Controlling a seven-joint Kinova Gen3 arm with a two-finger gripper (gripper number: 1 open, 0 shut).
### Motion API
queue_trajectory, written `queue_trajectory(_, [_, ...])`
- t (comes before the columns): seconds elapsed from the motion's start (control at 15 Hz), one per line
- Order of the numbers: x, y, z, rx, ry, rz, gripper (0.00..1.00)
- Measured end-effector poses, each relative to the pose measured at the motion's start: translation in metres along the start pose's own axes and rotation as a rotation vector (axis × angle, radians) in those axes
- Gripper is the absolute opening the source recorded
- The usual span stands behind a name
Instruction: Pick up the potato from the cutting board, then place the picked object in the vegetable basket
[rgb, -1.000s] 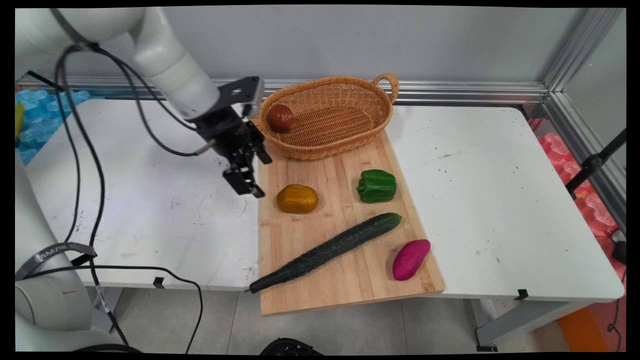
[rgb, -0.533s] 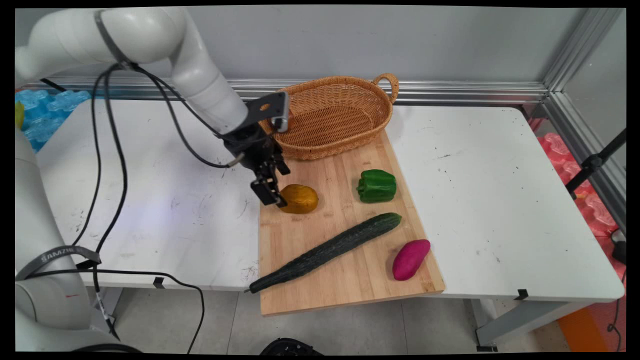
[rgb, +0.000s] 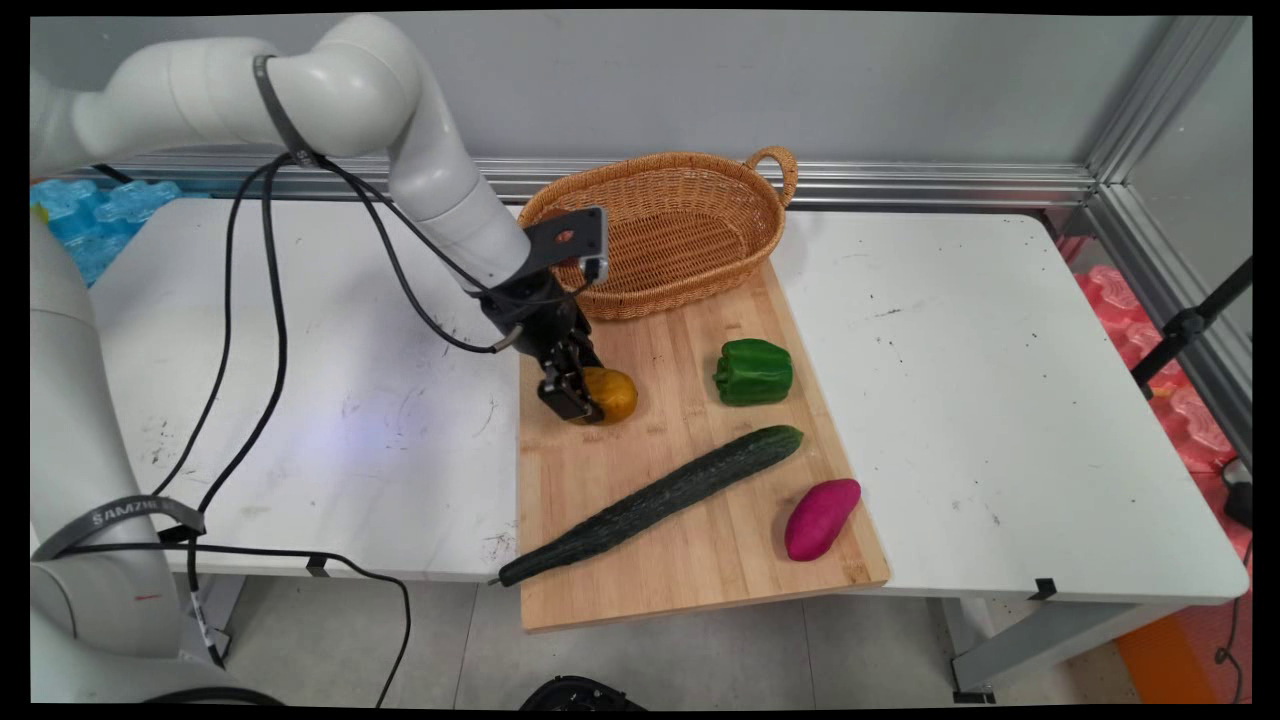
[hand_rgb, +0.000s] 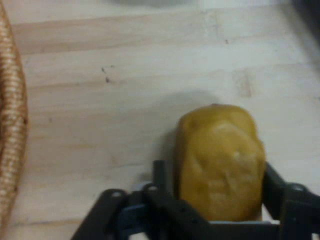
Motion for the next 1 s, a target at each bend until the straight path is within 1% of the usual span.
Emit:
queue_trajectory(0.27, [0.008,-0.003,0.0,-0.001,0.005,0.008,0.0])
queue_trajectory(0.47, [0.013,-0.006,-0.017,0.003,0.007,-0.001,0.0])
queue_trajectory(0.8, [0.022,-0.008,-0.071,0.022,0.007,-0.033,0.0])
queue_trajectory(0.93, [0.024,-0.01,-0.094,0.043,0.013,-0.067,0.0])
queue_trajectory(1.0, [0.026,-0.012,-0.106,0.061,0.022,-0.091,0.0])
